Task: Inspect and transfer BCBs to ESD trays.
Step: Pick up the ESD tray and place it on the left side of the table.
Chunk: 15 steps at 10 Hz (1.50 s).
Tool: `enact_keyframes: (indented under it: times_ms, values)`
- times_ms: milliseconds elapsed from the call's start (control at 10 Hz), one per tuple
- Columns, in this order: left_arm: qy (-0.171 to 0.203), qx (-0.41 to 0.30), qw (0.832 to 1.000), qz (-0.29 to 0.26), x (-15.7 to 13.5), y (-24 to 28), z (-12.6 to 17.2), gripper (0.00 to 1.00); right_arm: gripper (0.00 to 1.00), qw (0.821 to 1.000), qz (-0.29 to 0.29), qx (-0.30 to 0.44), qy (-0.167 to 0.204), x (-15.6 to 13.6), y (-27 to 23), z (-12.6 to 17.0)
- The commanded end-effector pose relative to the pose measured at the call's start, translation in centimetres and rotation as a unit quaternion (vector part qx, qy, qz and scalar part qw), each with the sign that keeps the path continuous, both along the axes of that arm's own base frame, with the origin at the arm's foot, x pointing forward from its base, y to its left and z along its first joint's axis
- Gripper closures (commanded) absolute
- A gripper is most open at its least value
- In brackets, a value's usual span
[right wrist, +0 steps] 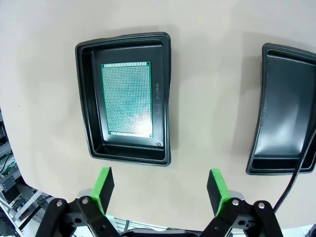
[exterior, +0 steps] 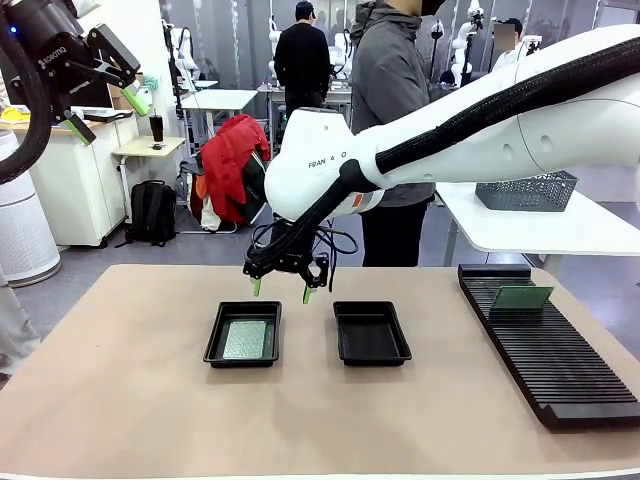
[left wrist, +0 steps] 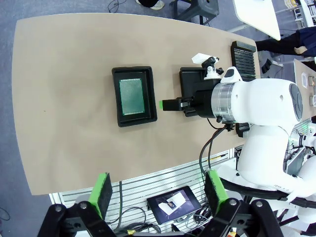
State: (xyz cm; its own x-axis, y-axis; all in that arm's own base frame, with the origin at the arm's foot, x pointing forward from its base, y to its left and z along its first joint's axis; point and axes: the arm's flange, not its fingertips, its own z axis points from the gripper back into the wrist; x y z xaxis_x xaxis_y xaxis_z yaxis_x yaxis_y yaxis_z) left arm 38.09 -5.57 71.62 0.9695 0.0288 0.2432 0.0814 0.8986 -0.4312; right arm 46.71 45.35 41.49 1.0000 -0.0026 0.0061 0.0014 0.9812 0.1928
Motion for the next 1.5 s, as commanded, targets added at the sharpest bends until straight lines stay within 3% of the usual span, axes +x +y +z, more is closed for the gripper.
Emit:
enact_keyframes:
  times_ms: [0, 600, 1400]
  values:
    - [-0.002, 0.007, 1.000, -0.001, 0.2, -0.2, -1.3, 0.00, 0.00, 1.000, 0.000, 0.000, 0.000, 0.0, 0.0, 0.0]
    - [0.030, 0.056, 0.998, 0.015, 2.7, -3.5, -9.8, 0.00, 0.00, 0.990, -0.012, 0.138, -0.024, -2.0, -6.3, 2.8]
    - [0.075, 0.112, 0.990, 0.049, 10.0, -7.3, -23.1, 0.00, 0.00, 0.957, 0.001, 0.291, -0.014, -0.3, -12.0, 2.8]
